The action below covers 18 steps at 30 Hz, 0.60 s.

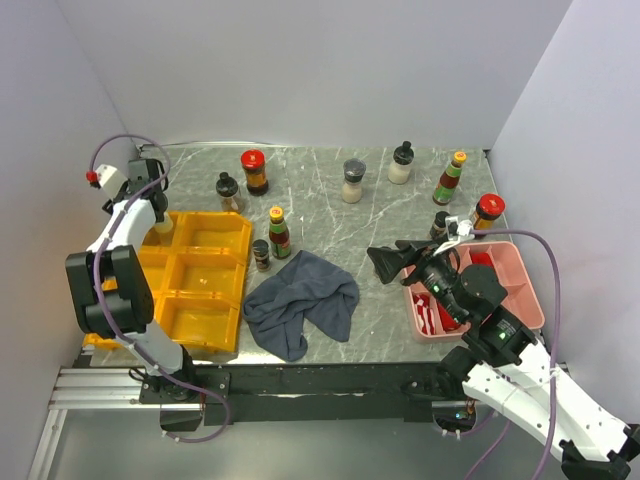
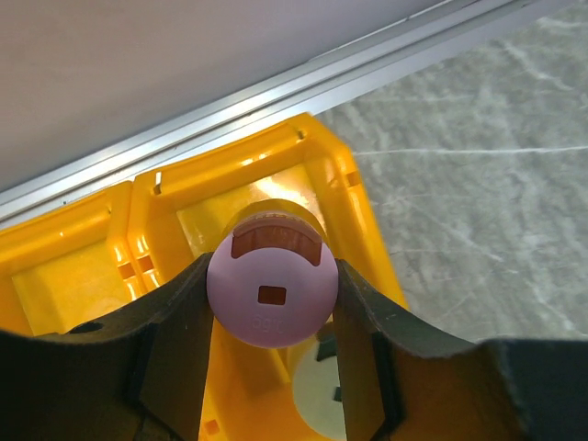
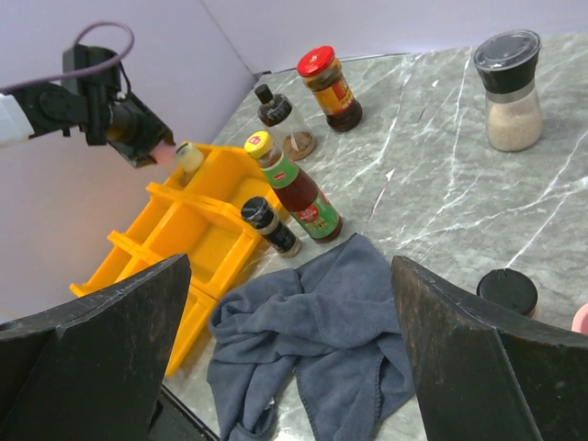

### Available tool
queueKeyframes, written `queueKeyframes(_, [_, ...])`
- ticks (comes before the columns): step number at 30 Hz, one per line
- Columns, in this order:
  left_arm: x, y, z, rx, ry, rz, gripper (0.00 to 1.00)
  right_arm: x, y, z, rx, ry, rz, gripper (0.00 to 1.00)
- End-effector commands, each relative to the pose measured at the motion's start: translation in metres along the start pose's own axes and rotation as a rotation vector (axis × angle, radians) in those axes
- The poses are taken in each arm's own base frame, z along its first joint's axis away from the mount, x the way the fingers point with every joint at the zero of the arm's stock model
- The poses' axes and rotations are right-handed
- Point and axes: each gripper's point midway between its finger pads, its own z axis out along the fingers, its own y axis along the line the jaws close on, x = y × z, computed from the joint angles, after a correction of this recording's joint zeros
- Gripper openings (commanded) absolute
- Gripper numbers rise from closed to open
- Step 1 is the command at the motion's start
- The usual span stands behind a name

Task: Organize the condiment bottles
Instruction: Place the bottle in the storage box.

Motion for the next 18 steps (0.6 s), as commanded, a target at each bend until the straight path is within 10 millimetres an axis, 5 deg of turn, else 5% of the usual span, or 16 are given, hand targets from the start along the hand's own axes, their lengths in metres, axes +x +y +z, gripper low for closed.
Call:
queueKeyframes(1, [0.011,-0.007,0.006,0.039,0.026,-0.042,0.22,-0.008,0.004,-0.003,-0.017,-0.029,-0.016,0.98])
queueKeyframes(9, [0.020,-0.005,0.011,0.035,0.039,-0.019,0.60,-0.008,0.005,-0.003,-0.027,-0.028,-0.017,0.98])
queueKeyframes(18, [-0.021,-0.003,-0.021,0.073,-0.030,-0.072,0.90,-0.004,0.006,-0.001,-0.034,-0.011,-0.019,0.98])
